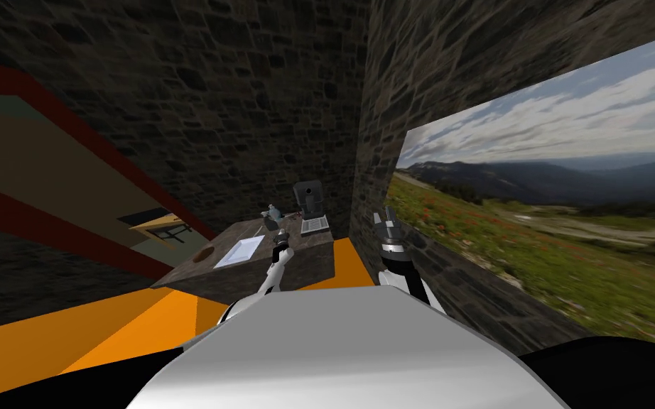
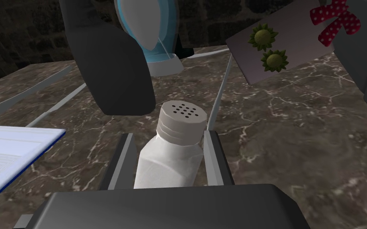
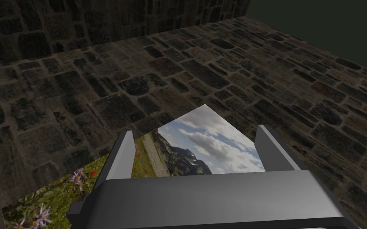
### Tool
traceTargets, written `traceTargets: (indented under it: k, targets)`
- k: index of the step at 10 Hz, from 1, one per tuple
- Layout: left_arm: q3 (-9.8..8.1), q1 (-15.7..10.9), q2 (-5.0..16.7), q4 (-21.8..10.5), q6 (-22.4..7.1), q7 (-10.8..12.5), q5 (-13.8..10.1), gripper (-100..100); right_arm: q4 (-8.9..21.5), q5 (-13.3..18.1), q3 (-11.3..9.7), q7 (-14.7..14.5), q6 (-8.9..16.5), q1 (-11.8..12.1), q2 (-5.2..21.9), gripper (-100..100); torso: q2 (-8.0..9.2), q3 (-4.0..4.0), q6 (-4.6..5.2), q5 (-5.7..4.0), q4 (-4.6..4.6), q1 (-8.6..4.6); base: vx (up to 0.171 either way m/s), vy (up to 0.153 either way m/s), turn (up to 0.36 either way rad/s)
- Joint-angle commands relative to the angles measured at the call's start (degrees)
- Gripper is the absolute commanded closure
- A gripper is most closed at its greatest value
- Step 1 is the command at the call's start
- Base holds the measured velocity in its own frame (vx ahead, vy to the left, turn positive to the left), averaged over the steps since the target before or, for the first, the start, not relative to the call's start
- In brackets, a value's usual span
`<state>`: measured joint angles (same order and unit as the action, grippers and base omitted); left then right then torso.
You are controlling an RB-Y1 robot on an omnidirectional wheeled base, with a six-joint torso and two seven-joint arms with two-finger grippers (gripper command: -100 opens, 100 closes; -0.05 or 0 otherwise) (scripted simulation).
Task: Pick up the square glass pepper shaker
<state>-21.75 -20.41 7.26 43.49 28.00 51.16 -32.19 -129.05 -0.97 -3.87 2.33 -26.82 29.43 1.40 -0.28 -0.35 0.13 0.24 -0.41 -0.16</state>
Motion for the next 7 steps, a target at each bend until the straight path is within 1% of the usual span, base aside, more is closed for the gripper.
traceTargets:
  k: [1, 2, 3, 4, 5, 6, 7]
  targets:
    - [-0.48, 1.6, -0.4, 2.2, -1.1, 0.4, 0.1, 100, 0.0, 0.0, 0.0, 0.0, 0.0, 0.0, 0.0, 0, 0.00, 0.00, 0.00, 0.00, 0.00, 0.00, 0.024, -0.024, 0.002]
    - [-2.37, 4.1, -0.7, 4.5, -2.4, 2.4, 1.7, 100, 0.0, 0.0, 0.0, 0.0, 0.0, 0.0, 0.0, 0, -0.02, -0.02, -0.04, 0.05, -0.02, 0.12, 0.030, -0.027, -0.197]
    - [-2.37, 5.2, -0.7, 6.0, -2.4, 2.4, 1.7, 100, 0.0, 0.0, 0.0, 0.0, 0.0, 0.0, 0.0, 0, -0.07, -0.08, 0.08, 0.17, -0.10, 0.15, 0.025, -0.023, -0.115]
    - [-4.27, 7.6, -0.9, 8.8, -3.7, 4.5, 3.3, 100, 0.0, 0.0, 0.0, 0.0, 0.0, 0.0, 0.0, 0, -0.10, -0.11, 0.07, 0.20, -0.11, 0.17, 0.037, -0.042, -0.202]
    - [-4.27, 8.7, -0.9, 9.9, -3.7, 4.5, 3.3, 100, 0.0, 0.0, 0.0, 0.0, 0.0, 0.0, 0.0, 0, -0.14, -0.17, 0.15, 0.30, -0.20, 0.12, 0.034, -0.033, -0.104]
    - [-6.17, 10.8, -1.2, 12.1, -5.0, 6.6, 4.9, 100, 0.0, 0.0, 0.0, 0.0, 0.0, 0.0, 0.0, 0, -0.19, -0.22, 0.14, 0.34, -0.24, 0.15, 0.043, -0.036, -0.200]
    - [-6.17, 12.2, -1.2, 13.0, -5.0, 6.6, 4.9, 100, 0.0, 0.0, 0.0, 0.0, 0.0, 0.0, 0.0, 0, -0.26, -0.31, 0.26, 0.49, -0.36, 0.12, 0.034, -0.025, -0.119]
